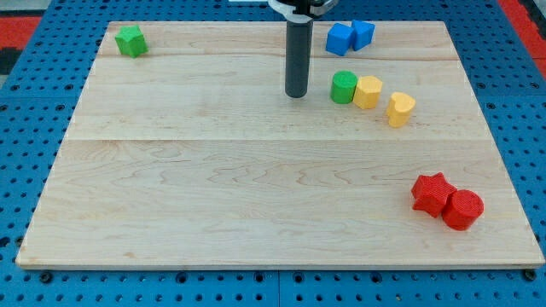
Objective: Push the green blocks into yellow blocks
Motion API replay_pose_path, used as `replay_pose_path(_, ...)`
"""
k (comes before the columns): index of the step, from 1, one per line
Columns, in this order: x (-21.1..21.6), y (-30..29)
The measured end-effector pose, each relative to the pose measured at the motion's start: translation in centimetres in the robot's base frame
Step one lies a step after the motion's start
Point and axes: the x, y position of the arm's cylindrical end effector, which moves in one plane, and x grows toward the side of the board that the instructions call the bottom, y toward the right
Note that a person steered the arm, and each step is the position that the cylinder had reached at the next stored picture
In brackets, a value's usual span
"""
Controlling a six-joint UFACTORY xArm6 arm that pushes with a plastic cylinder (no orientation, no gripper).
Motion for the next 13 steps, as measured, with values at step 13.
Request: replay_pose_path(13, -9.4, -21.8)
